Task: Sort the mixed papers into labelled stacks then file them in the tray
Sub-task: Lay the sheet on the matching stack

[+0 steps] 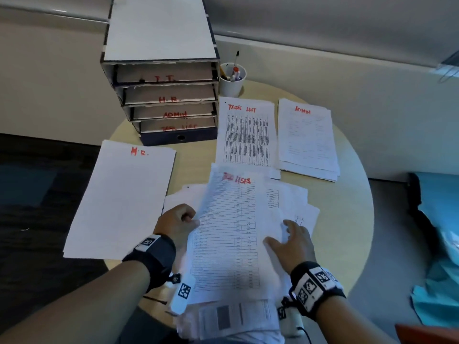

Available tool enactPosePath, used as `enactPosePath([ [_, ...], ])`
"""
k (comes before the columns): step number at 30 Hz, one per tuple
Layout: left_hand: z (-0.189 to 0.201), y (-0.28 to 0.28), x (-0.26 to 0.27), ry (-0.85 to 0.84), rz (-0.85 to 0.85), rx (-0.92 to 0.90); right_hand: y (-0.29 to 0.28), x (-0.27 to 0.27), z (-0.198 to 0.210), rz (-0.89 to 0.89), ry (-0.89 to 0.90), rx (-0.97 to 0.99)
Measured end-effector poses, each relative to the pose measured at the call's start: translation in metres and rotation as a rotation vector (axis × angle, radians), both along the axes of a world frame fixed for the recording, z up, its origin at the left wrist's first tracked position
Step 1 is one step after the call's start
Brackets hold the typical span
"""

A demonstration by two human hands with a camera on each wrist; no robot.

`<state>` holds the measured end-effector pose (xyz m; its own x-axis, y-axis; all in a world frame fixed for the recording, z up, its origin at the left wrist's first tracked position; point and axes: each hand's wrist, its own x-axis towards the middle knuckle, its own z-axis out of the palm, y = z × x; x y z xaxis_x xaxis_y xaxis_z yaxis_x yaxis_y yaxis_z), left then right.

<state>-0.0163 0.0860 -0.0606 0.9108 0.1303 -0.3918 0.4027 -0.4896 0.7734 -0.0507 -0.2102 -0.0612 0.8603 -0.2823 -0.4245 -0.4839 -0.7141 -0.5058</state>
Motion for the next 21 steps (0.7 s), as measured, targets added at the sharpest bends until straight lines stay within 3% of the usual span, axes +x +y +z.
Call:
enactPosePath([
  [4, 0.020, -0.004, -0.016, 0.057, -0.128, -0.337, -0.008, 0.007, 0.004, -0.175, -0.198, 0.333],
  [7, 0.025, -0.005, -0.026, 0.178, -0.355, -0.392, -0.025, 0.006, 0.005, -0.295, -0.178, 0.716],
  [10, 0.015, -0.007, -0.025, 0.154, -0.442, -0.183, -0.046, -0.007, 0.005, -0.296, -0.132, 0.942],
  [13, 0.007, -0.022, -0.016, 0.018, -0.301, 0.130, -0.060, -0.026, 0.003, -0.292, -0.100, 1.044],
  [16, 0.002, -0.043, -0.006, 0.143, -0.181, 0.388, -0.065, -0.040, -0.006, -0.340, -0.040, 1.063],
  [18, -0.001, -0.052, -0.002, 0.236, -0.164, 0.449, -0.062, -0.045, -0.013, -0.327, -0.035, 1.006],
  [21, -0.011, -0.054, 0.002, 0.290, -0.102, 0.345, -0.053, -0.044, -0.012, -0.303, -0.046, 0.877],
])
